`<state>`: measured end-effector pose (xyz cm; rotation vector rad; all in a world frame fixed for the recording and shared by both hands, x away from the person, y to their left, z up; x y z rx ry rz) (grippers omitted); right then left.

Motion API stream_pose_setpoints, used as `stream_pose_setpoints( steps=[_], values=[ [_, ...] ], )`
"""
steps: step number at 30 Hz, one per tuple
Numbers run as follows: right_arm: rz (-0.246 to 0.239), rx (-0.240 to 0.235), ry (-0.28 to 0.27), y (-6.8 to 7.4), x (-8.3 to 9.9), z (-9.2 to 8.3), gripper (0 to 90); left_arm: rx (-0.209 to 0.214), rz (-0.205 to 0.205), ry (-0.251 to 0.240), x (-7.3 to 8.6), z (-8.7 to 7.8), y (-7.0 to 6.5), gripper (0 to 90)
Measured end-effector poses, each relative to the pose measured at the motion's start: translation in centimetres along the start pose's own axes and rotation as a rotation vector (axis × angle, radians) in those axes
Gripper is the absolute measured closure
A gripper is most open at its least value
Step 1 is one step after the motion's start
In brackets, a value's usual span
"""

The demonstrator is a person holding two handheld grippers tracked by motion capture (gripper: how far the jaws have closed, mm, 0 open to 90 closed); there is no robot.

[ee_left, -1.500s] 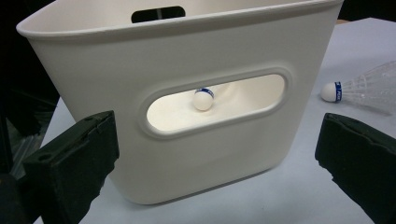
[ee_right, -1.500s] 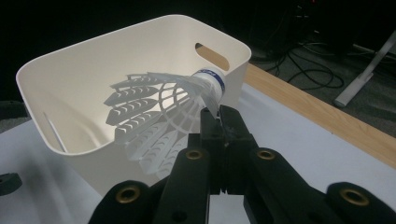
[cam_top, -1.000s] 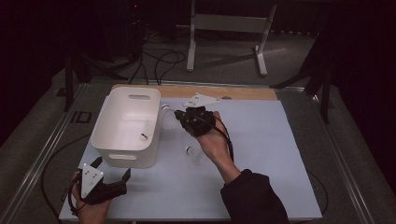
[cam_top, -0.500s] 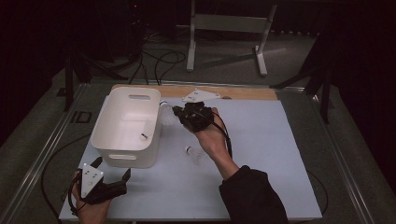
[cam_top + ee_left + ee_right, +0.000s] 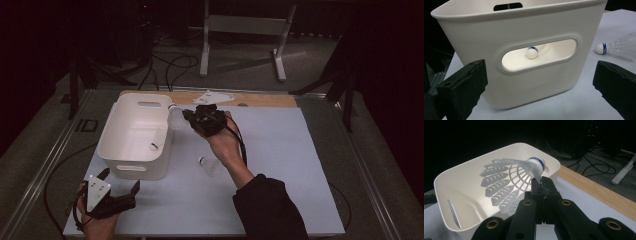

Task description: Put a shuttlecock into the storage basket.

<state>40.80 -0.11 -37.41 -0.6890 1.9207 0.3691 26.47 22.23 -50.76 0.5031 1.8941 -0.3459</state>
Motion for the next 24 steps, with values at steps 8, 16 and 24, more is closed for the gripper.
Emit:
stream_pose_setpoints(
  steps=[8, 16, 24],
  values=[
    [0.006, -0.008, -0.007, 0.0, -0.4, 0.3, 89.9, -0.001, -0.001, -0.002, 0.0, 0.0, 0.0, 0.1],
    [0.000, -0.006, -0.011, 0.2, -0.6, 0.9, 89.9, -0.001, -0.001, -0.002, 0.0, 0.0, 0.0, 0.1],
    [0.014, -0.028, -0.016, 0.6, -1.1, 1.4, 89.9, -0.001, -0.001, -0.003, 0.0, 0.0, 0.0, 0.1]
  ],
)
Point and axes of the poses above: each handheld gripper's, and its own axes: z roughly forward along the jaws, x roughly out of its underside, y roughly to its left, the point moved 7 cm from there along z, roughly forward along the jaws, and after that the axes turned 11 degrees about x, right-handed, at the moved point
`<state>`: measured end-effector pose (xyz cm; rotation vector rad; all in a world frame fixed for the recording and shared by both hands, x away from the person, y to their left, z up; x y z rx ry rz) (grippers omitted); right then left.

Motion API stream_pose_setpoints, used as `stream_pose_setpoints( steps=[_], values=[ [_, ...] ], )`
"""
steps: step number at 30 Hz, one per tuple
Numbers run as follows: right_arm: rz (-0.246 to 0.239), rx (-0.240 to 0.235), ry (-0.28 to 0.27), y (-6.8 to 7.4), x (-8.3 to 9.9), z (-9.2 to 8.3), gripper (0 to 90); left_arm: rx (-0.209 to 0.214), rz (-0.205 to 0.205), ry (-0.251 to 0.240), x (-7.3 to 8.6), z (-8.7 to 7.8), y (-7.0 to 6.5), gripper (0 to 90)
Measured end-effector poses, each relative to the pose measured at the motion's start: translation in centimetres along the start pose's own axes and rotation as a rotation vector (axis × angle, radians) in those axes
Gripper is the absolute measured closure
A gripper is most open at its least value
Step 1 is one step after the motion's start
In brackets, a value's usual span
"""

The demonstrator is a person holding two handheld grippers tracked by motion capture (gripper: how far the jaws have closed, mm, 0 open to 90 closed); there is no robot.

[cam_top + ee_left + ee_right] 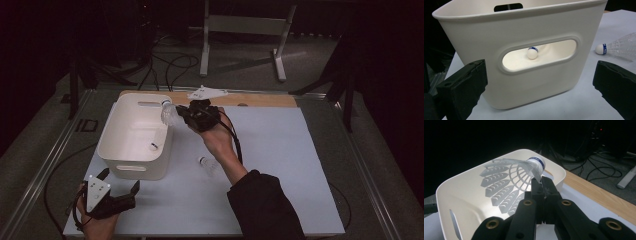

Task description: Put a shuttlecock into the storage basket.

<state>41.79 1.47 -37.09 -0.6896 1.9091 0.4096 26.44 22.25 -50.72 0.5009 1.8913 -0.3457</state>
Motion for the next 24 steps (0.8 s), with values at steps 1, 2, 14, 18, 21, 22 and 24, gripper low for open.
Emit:
stream_pose_setpoints(
  steps=[1, 2, 14, 18, 21, 22, 24],
  values=[
    [0.002, -0.002, 0.002, 0.0, 0.0, 0.1, 89.9, 0.000, 0.000, 0.000, 0.0, 0.0, 0.0, 0.1],
    [0.004, -0.007, 0.005, 0.0, 0.1, 0.2, 89.9, 0.000, 0.000, 0.001, 0.0, 0.0, 0.0, 0.1],
    [0.067, -0.037, 0.017, -0.2, 0.2, 1.2, 89.9, 0.000, 0.001, 0.001, 0.0, 0.0, 0.0, 0.1],
    [0.071, -0.046, 0.019, -0.1, 0.2, 1.4, 89.9, 0.001, 0.000, 0.001, 0.0, 0.0, 0.0, 0.1],
    [0.071, -0.048, 0.019, 0.0, 0.1, 1.6, 89.9, 0.000, 0.000, 0.001, 0.0, 0.0, 0.0, 0.1],
    [0.071, -0.048, 0.019, 0.0, 0.1, 1.6, 89.9, 0.000, 0.000, 0.001, 0.0, 0.0, 0.0, 0.1],
    [0.073, -0.053, 0.018, 0.3, 0.0, 1.7, 89.9, 0.000, 0.000, 0.001, 0.0, 0.0, 0.0, 0.1]
  ],
)
Point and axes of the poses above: each handheld gripper's, and its own axes: z roughly forward along the jaws, x roughly out of its underside, y roughly to its left, the point moved 7 cm from there along z, roughly forward along the jaws, and after that the axes turned 11 degrees about x, right-handed, at the moved point
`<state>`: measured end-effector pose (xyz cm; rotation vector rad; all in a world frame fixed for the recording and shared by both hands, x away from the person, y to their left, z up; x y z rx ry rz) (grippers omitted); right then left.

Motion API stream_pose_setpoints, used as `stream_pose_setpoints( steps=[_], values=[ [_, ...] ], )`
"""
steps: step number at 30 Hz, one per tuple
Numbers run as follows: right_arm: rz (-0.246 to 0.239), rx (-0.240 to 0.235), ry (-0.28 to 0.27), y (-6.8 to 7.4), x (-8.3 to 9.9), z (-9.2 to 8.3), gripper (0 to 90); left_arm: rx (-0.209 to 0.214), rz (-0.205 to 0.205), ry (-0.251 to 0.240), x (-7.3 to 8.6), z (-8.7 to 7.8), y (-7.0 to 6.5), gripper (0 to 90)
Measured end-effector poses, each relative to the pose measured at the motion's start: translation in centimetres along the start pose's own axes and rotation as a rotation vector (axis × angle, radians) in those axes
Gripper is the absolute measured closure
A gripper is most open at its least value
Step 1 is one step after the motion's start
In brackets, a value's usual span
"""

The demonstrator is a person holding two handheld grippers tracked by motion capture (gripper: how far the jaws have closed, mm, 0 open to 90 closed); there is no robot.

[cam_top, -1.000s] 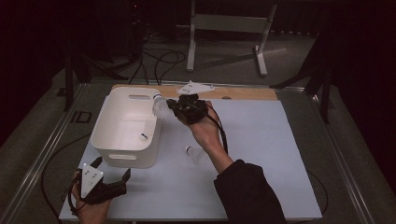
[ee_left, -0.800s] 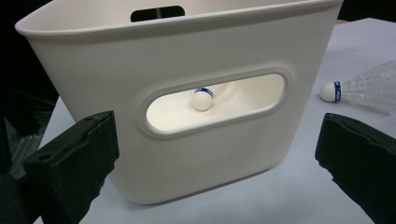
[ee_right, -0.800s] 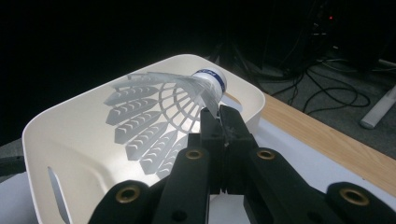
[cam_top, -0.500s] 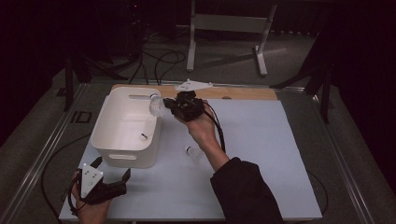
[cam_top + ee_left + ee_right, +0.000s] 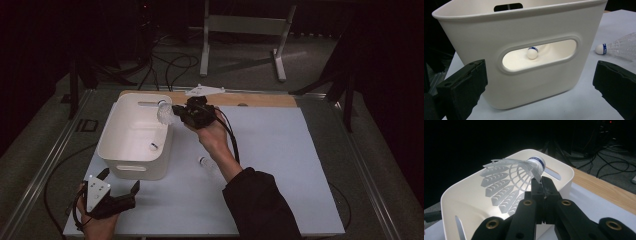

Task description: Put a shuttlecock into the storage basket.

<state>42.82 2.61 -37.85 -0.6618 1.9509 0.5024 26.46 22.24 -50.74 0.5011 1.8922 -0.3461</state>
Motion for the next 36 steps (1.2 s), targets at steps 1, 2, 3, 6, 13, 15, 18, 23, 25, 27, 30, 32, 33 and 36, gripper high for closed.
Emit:
stream_pose_setpoints(
  steps=[1, 2, 3, 6, 13, 15, 18, 23, 25, 27, 30, 32, 33, 36],
  values=[
    [-0.001, -0.004, -0.001, 0.1, 0.0, 0.0, 89.9, 0.000, 0.000, 0.000, 0.0, 0.0, 0.0, 0.1],
    [-0.001, -0.006, 0.001, 0.2, -0.1, 0.0, 89.9, 0.001, 0.000, 0.001, 0.0, 0.0, 0.0, 0.1],
    [-0.005, -0.010, 0.000, 0.3, -0.1, 0.1, 89.9, 0.000, 0.000, 0.001, 0.0, 0.0, 0.0, 0.1],
    [-0.008, -0.015, -0.002, 0.6, -0.2, 0.1, 89.9, 0.000, 0.000, -0.001, 0.0, 0.0, 0.0, 0.1],
    [-0.022, -0.030, -0.002, 1.2, -0.3, 0.1, 89.8, 0.001, 0.001, 0.001, 0.0, 0.0, 0.0, 0.1],
    [-0.025, -0.037, -0.003, 1.4, -0.3, 0.1, 89.8, 0.001, -0.001, -0.001, 0.0, 0.0, 0.0, 0.1],
    [-0.030, -0.040, -0.008, 1.6, -0.4, 0.1, 89.8, 0.002, 0.000, 0.000, 0.0, 0.0, 0.0, 0.1],
    [-0.037, -0.049, -0.004, 2.0, -0.4, 0.3, 89.8, 0.000, -0.001, -0.002, 0.0, 0.0, 0.0, 0.1],
    [-0.040, -0.054, -0.003, 2.3, -0.4, 0.4, 89.8, 0.000, 0.000, -0.001, 0.0, 0.0, 0.0, 0.1],
    [-0.047, -0.066, -0.006, 2.6, -0.4, 0.4, 89.8, 0.001, 0.000, -0.001, 0.0, 0.0, 0.0, 0.1],
    [-0.056, -0.083, -0.010, 3.0, -0.4, 0.4, 88.6, 0.000, 0.000, -0.002, 0.0, 0.0, 0.0, 0.1],
    [-0.058, -0.128, -0.012, 3.5, -0.5, 0.3, 71.0, -0.001, 0.000, -0.002, 0.0, -0.1, 0.0, 0.1],
    [-0.073, -0.154, -0.007, 3.8, -0.4, 0.3, 60.9, -0.001, -0.001, -0.003, 0.0, -0.1, 0.1, 0.1],
    [-0.100, -0.137, 0.027, 4.0, -0.1, 0.5, 44.7, 0.000, 0.000, -0.003, 0.0, 0.0, 0.0, 0.1]
  ],
)
Point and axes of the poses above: each handheld gripper's, and its own axes: z roughly forward along the jaws, x roughly out of its underside, y roughly to its left, the point moved 7 cm from there along z, roughly forward along the jaws, and after that the axes turned 11 degrees about x, right-handed, at the moved point
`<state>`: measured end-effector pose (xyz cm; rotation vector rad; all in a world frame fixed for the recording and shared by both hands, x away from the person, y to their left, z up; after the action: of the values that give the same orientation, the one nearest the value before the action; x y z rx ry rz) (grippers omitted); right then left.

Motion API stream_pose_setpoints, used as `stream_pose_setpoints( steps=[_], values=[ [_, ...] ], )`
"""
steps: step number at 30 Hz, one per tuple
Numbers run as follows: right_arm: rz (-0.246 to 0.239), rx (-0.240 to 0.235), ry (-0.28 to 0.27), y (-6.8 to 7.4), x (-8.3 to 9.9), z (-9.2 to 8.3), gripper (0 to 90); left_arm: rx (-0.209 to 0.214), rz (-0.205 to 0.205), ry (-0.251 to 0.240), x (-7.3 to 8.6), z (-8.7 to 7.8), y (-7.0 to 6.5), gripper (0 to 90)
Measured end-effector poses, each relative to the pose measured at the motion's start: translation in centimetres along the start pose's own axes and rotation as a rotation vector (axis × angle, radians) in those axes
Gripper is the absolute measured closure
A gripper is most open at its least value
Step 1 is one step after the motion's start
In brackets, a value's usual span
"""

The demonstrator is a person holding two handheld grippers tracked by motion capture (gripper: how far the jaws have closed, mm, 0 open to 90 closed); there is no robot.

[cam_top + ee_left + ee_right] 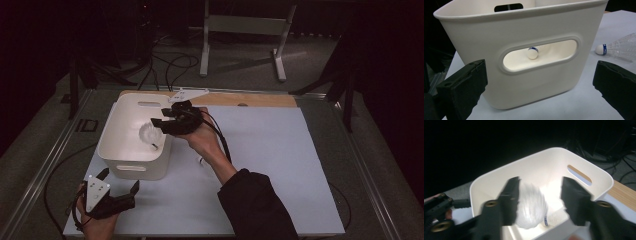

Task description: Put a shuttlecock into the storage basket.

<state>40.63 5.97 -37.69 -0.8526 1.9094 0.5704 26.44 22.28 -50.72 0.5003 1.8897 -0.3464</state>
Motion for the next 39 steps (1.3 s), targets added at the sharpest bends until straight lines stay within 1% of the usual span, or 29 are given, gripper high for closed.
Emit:
stream_pose_setpoints(
  steps=[4, 6, 8, 10, 14, 23, 27, 33, 37, 39],
  values=[
    [-0.011, 0.061, 0.004, -0.5, 0.0, -0.1, 29.3, -0.002, -0.001, 0.000, 0.0, 0.0, 0.0, 0.1],
    [-0.017, 0.089, 0.005, -0.7, 0.0, -0.3, 25.1, -0.001, -0.001, 0.000, 0.0, 0.0, 0.0, 0.1],
    [-0.015, 0.100, 0.002, -0.8, -0.1, -0.5, 20.3, 0.001, 0.001, 0.001, 0.0, 0.0, 0.0, 0.1],
    [-0.023, 0.120, -0.001, -1.0, -0.2, -0.6, 18.1, 0.001, 0.001, 0.002, 0.0, 0.0, 0.0, 0.1],
    [-0.042, 0.131, 0.009, -1.1, 0.0, -0.7, 16.4, 0.001, 0.001, 0.002, 0.0, 0.0, 0.0, 0.1],
    [-0.032, 0.130, 0.010, -1.3, 0.2, -1.0, 15.3, 0.000, 0.000, 0.000, 0.0, 0.0, 0.0, 0.1],
    [-0.039, 0.130, 0.018, -1.7, 0.3, -1.2, 16.0, 0.000, 0.001, 0.000, 0.0, 0.0, 0.0, 0.1],
    [-0.034, 0.148, 0.010, -2.3, 0.2, -1.8, 14.6, -0.001, 0.000, -0.001, 0.0, 0.0, 0.0, 0.1],
    [-0.059, 0.179, 0.003, -2.6, 0.2, -2.1, 12.9, -0.001, 0.001, -0.001, 0.0, 0.0, -0.1, 0.1],
    [-0.059, 0.187, -0.002, -2.7, 0.1, -2.3, 12.1, -0.001, 0.000, 0.000, 0.0, -0.1, 0.0, 0.1]
  ],
)
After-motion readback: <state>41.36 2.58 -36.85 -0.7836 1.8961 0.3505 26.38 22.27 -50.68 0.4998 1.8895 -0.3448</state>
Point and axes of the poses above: each handheld gripper's, and its own axes: z roughly forward along the jaws, x roughly out of its underside, y roughly to its left, the point moved 7 cm from there along z, roughly forward along the jaws, and after that the axes turned 11 degrees about x, right-handed, at the moved point
